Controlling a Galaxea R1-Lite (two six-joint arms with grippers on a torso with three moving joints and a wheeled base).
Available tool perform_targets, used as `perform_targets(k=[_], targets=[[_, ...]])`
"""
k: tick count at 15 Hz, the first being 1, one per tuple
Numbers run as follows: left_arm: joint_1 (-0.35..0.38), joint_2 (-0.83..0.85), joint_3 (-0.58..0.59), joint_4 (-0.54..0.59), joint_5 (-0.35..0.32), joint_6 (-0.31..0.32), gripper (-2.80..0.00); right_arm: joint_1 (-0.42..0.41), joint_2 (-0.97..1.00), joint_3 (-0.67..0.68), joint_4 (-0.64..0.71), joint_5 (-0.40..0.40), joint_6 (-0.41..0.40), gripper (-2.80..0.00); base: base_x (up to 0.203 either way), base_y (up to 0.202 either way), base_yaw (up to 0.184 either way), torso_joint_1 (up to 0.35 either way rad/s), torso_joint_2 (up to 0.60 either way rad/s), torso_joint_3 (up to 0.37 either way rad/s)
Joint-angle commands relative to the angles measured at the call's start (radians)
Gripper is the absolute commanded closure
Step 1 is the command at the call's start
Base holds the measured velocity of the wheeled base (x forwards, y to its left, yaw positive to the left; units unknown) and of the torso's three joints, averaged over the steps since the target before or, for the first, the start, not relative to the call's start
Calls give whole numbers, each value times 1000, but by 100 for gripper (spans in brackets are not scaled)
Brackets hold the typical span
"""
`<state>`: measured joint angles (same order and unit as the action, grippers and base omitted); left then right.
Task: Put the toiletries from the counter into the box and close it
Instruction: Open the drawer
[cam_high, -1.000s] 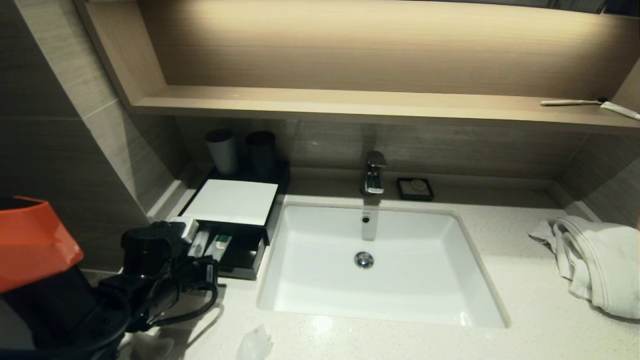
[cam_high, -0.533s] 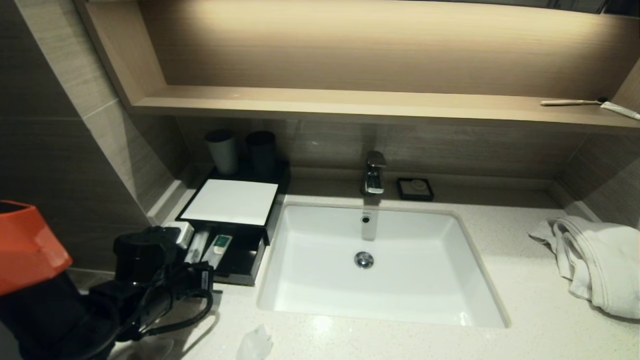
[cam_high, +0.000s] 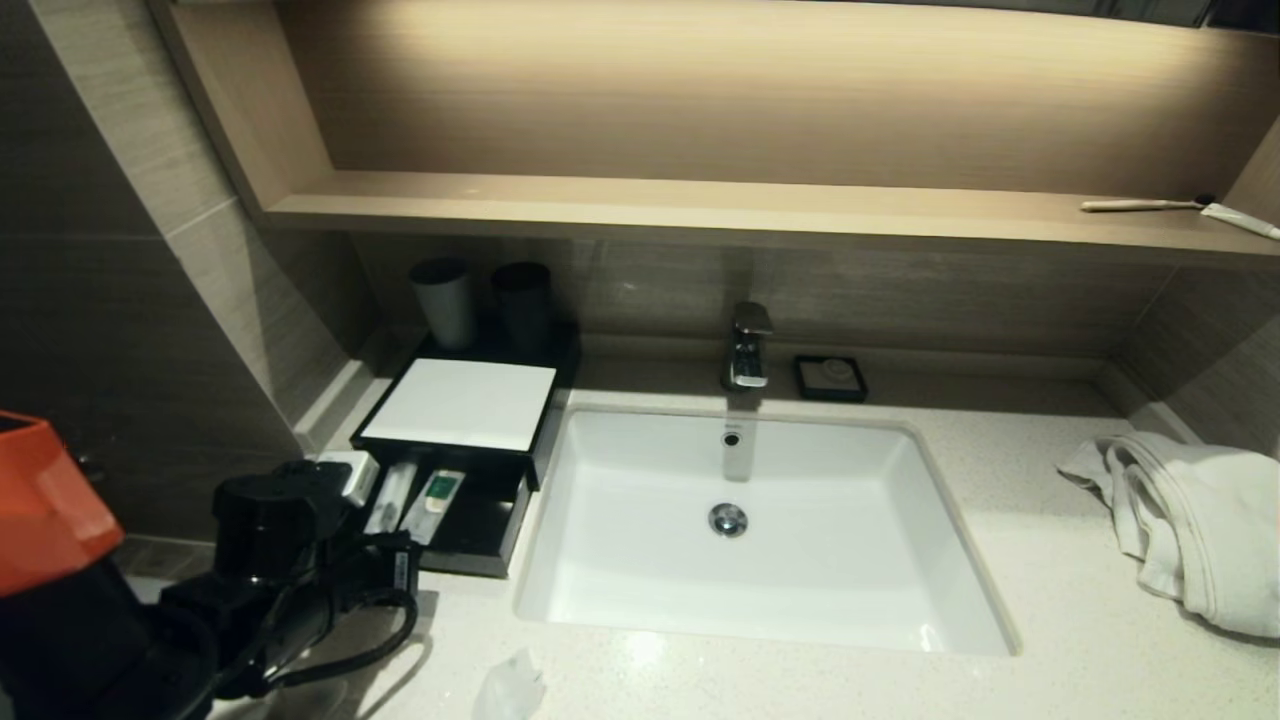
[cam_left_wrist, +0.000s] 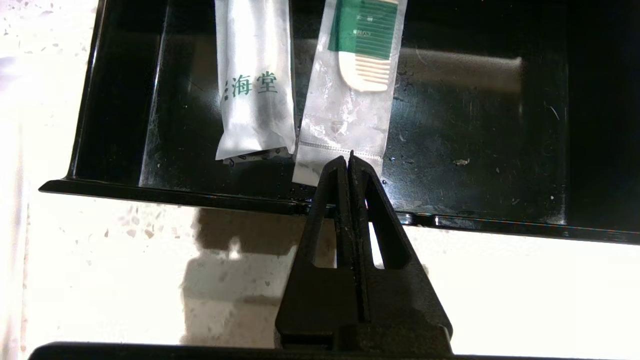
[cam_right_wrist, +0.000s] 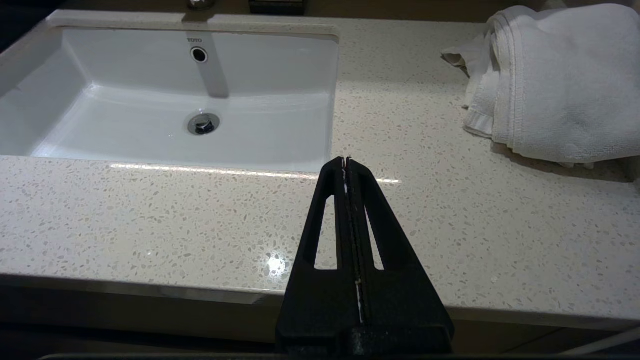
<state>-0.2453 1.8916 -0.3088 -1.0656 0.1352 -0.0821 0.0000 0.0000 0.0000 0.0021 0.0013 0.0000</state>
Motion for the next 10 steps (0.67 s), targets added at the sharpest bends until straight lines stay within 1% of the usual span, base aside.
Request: perform_targets(k=[1,10], targets=[[0,-13,12,-4,1,-1,0,0,0,0,-1,0,0,0,0,0,0,0,0,0],[-2,-40,61,-5,1,-1,0,0,0,0,-1,0,0,0,0,0,0,0,0,0]])
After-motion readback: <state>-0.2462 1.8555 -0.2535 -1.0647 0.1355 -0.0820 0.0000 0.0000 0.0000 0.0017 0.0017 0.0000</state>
